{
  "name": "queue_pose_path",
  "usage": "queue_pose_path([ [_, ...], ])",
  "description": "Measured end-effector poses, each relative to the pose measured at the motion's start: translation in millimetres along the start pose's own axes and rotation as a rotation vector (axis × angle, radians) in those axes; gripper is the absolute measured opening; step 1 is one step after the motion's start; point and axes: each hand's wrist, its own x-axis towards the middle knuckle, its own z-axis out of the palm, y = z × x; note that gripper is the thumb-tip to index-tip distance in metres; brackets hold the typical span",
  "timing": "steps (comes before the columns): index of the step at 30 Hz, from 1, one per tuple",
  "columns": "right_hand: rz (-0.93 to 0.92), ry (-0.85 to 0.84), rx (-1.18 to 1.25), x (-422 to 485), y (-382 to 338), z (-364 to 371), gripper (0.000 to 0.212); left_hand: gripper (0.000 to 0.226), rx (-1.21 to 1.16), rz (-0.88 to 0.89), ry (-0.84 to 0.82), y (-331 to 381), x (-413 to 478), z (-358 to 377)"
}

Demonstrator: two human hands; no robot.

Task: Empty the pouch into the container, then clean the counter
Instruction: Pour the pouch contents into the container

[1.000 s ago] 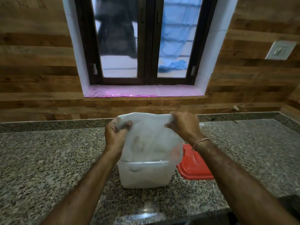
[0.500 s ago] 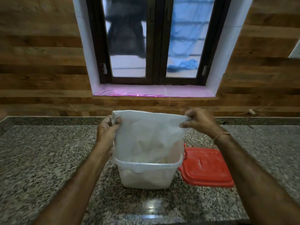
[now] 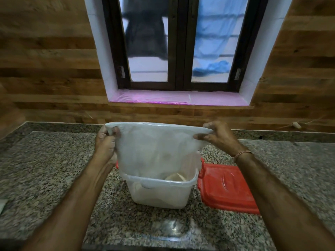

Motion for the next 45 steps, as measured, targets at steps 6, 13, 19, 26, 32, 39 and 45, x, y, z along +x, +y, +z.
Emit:
queue_pose_path([
  [6,0.001,0.180,0.451,12,6,8,0.025,0.032,-0.026,0.000,0.047,-3,-3,2],
  [13,0.154,-0.015,0.664,-1,37,50,0.047,0.033,-0.017,-0.027,0.142,-6,-9,-4],
  [19,0.239,0.396,0.321,6,33,78,0.038,0.010,0.126,0.139,0.082,-12,-26,9],
  [26,0.157,0.348,0.357,6,16,87,0.035,0.020,0.204,-0.089,0.242,-39,-38,-17],
  [32,0.003,0.371,-0.090,6,19,83,0.031,0.012,0.013,-0.111,0.266,-27,-33,1],
  [39,0.094,-0.033,0.540,-11,36,77,0.044,0.010,-0.049,-0.138,0.235,-18,-26,1],
  [45,0.202,0.209,0.180,-9,36,75,0.047,0.012,-0.011,-0.072,0.172,-15,-24,4],
])
